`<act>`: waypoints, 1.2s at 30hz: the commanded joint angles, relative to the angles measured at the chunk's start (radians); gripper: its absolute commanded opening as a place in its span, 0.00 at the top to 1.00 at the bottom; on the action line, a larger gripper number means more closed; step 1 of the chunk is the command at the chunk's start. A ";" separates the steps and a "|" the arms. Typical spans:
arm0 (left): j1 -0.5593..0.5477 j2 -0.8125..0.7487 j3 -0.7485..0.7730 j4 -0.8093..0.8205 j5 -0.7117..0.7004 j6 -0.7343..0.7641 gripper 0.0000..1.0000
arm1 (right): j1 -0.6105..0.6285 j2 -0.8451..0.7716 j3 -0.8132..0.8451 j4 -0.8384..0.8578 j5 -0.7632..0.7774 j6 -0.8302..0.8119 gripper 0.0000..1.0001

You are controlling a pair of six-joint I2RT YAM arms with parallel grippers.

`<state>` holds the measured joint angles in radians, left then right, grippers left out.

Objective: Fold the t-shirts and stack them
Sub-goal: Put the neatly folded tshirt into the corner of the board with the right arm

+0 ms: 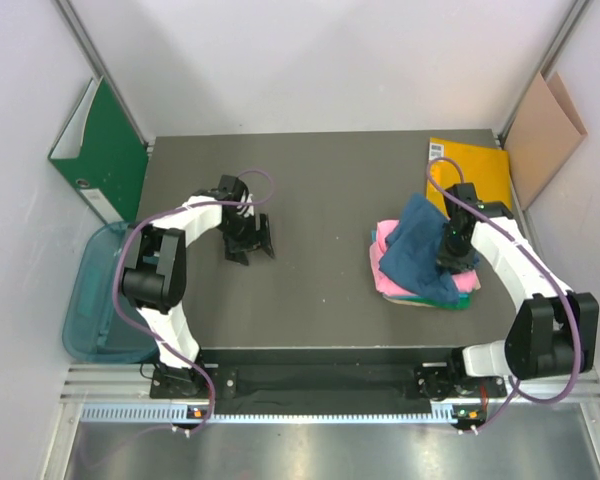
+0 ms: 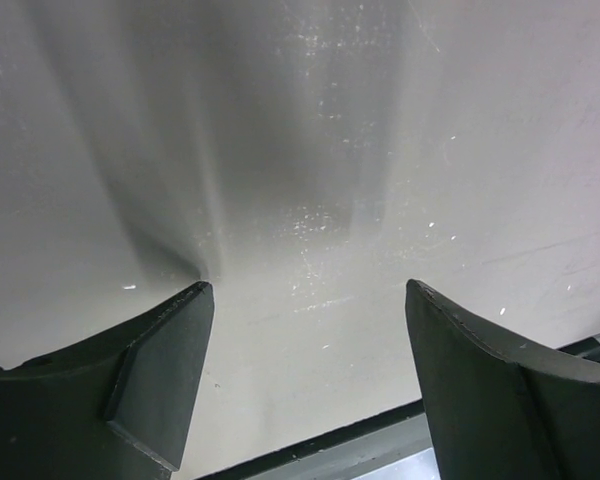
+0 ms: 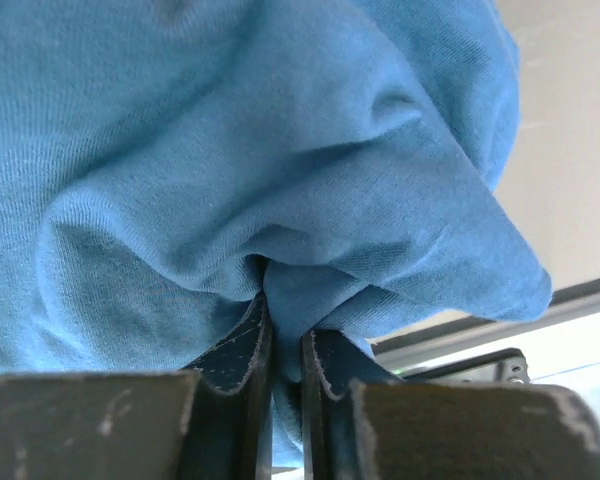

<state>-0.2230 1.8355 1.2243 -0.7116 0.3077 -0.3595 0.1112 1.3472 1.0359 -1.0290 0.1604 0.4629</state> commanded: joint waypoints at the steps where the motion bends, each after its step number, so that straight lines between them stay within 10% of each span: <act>1: 0.001 -0.008 0.029 0.006 0.037 0.007 0.17 | -0.019 0.035 0.121 -0.014 0.056 -0.029 0.87; 9: -0.096 -0.076 0.084 0.017 0.080 -0.027 0.02 | -0.018 -0.003 0.190 -0.042 0.117 -0.038 0.01; 16: -0.278 -0.098 0.262 0.121 0.163 -0.163 0.01 | -0.041 -0.233 0.208 0.003 0.163 -0.014 0.00; 36: -0.512 0.176 0.511 0.287 0.338 -0.348 0.01 | -0.422 -0.119 -0.034 0.220 -0.183 -0.032 0.00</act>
<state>-0.7006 2.0171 1.6848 -0.4896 0.6060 -0.6830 -0.2539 1.2079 1.0054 -0.9195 0.1188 0.4610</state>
